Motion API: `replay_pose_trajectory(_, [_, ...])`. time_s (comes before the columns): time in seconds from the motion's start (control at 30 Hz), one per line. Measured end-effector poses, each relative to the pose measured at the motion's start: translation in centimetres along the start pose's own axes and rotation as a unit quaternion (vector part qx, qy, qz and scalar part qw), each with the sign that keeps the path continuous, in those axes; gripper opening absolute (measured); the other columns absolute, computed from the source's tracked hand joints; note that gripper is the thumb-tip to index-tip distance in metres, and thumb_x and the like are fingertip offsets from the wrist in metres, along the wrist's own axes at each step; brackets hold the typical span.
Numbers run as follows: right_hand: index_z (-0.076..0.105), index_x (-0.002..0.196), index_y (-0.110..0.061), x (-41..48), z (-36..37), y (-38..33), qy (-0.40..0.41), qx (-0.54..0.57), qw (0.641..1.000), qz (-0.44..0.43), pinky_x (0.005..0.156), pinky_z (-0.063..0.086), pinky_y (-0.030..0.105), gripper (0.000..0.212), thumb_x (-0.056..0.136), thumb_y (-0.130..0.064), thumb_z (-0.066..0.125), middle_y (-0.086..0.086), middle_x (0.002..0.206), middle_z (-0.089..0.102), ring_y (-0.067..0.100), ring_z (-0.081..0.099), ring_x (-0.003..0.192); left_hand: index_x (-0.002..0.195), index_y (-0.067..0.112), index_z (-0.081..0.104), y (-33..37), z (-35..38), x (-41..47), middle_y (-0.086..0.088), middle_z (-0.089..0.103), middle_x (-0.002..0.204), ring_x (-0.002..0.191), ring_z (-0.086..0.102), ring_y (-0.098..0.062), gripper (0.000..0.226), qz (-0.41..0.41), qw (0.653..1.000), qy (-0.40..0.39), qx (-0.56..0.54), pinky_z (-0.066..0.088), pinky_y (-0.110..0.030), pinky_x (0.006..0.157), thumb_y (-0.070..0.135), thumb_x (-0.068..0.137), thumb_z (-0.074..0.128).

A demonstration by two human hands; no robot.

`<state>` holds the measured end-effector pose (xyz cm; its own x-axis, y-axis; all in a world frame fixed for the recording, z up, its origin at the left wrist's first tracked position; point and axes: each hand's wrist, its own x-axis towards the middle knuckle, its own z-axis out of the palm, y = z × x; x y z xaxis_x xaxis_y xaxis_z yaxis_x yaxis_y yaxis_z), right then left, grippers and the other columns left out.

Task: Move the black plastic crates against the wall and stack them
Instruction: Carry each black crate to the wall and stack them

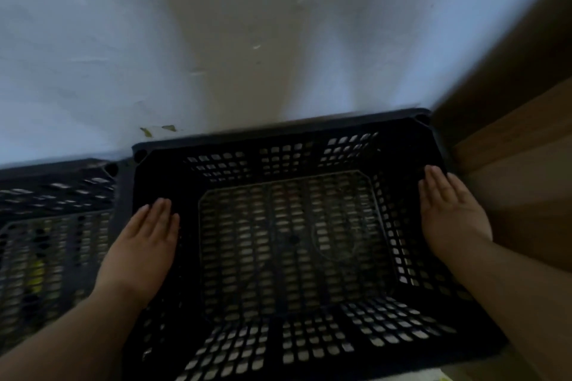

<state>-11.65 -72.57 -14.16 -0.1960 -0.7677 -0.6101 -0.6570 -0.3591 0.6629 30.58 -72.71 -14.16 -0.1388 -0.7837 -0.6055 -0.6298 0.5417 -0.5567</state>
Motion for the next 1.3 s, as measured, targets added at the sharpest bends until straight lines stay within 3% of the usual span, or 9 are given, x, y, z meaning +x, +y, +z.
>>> replay_pose_trajectory(0.2, [-0.024,0.137,0.002,-0.1,-0.5,-0.5,0.010,0.034,0.999,0.022,0.070,-0.047,0.041,0.054,0.095,-0.018,0.004,0.023,0.153,-0.023,0.033,-0.026,0.142,0.145,0.006,-0.019,0.2,0.1,0.4,-0.020,-0.023,0.154,0.142,-0.022,-0.032,0.055,0.006,1.000,0.002,-0.013,-0.046,-0.038,0.074,0.017,0.097,0.009])
replay_pose_trajectory(0.5, [-0.025,0.137,0.001,-8.6,-4.3,0.3,0.056,0.131,0.989,0.029,0.075,-0.045,0.041,0.054,0.096,-0.019,0.004,0.021,0.153,-0.025,0.033,-0.026,0.141,0.144,0.007,-0.020,-0.1,-4.3,-5.7,-0.014,-0.024,0.153,0.143,-0.020,-0.027,0.066,-0.009,0.993,0.094,-0.064,-0.043,-0.039,0.084,0.029,0.097,0.021])
replay_pose_trajectory(0.7, [-0.021,0.142,-0.001,-20.7,-5.6,0.0,0.039,0.257,0.963,0.076,0.114,-0.016,0.043,0.058,0.099,-0.024,0.011,0.019,0.154,-0.024,0.032,-0.024,0.142,0.134,0.007,-0.028,-0.3,-9.2,-13.8,-0.012,-0.034,0.142,0.141,-0.025,-0.026,0.065,0.013,0.981,0.179,-0.073,-0.041,-0.039,0.086,0.028,0.097,0.020])
replay_pose_trajectory(0.9, [-0.020,0.143,-0.002,-34.3,0.0,-1.2,-0.006,0.384,0.915,0.129,0.114,-0.015,0.042,0.056,0.098,-0.018,0.010,0.019,0.154,-0.026,0.031,-0.026,0.142,0.134,0.005,-0.029,4.4,-15.0,-24.5,-0.015,-0.034,0.141,0.132,-0.032,-0.026,0.064,0.125,0.949,0.283,-0.057,-0.044,-0.041,0.084,0.029,0.099,0.019])
replay_pose_trajectory(0.97, [-0.019,0.143,-0.002,-38.8,3.1,-1.0,-0.031,0.414,0.896,0.154,0.113,-0.017,0.042,0.056,0.098,-0.015,0.010,0.018,0.154,-0.025,0.030,-0.026,0.142,0.140,0.004,-0.018,7.9,-16.9,-26.8,-0.017,-0.027,0.144,0.132,-0.026,-0.027,0.059,0.179,0.920,0.342,-0.073,-0.044,-0.040,0.088,0.024,0.097,0.017])
replay_pose_trajectory(1.03, [-0.019,0.143,0.000,-43.3,6.8,-0.4,-0.058,0.441,0.878,0.176,0.113,-0.016,0.043,0.057,0.097,-0.013,0.013,0.018,0.154,-0.025,0.031,-0.027,0.141,0.144,0.000,0.019,12.2,-19.5,-29.2,-0.021,0.002,0.148,0.138,0.003,-0.029,0.059,0.234,0.874,0.412,-0.104,-0.033,-0.039,0.104,0.019,0.088,0.016])
replay_pose_trajectory(1.1, [-0.019,0.143,0.000,-47.5,11.2,0.8,-0.081,0.460,0.858,0.212,0.113,-0.016,0.042,0.058,0.096,-0.012,0.013,0.018,0.154,-0.025,0.031,-0.026,0.141,0.139,-0.004,0.035,16.9,-22.6,-32.1,-0.026,0.022,0.148,0.136,0.025,-0.033,0.066,0.293,0.860,0.407,-0.098,-0.022,-0.038,0.111,0.020,0.081,0.013])
replay_pose_trajectory(1.17, [-0.019,0.143,-0.001,-51.3,16.0,2.2,-0.105,0.463,0.840,0.262,0.113,-0.017,0.043,0.057,0.096,-0.012,0.011,0.019,0.154,-0.025,0.030,-0.026,0.142,0.122,-0.005,0.058,21.7,-25.4,-34.9,-0.026,0.054,0.130,0.121,0.053,-0.037,0.060,0.351,0.836,0.405,-0.118,-0.001,-0.039,0.114,0.017,0.076,0.025])
replay_pose_trajectory(1.3, [-0.022,0.141,-0.001,-58.0,26.4,5.0,-0.156,0.464,0.794,0.361,0.096,-0.034,0.044,0.056,0.095,-0.010,0.008,0.019,0.154,-0.025,0.031,-0.026,0.142,0.103,0.002,0.072,31.8,-30.9,-40.5,-0.017,0.069,0.112,0.103,0.066,-0.030,0.054,0.443,0.790,0.414,-0.092,0.037,-0.041,0.104,0.009,0.067,0.032])
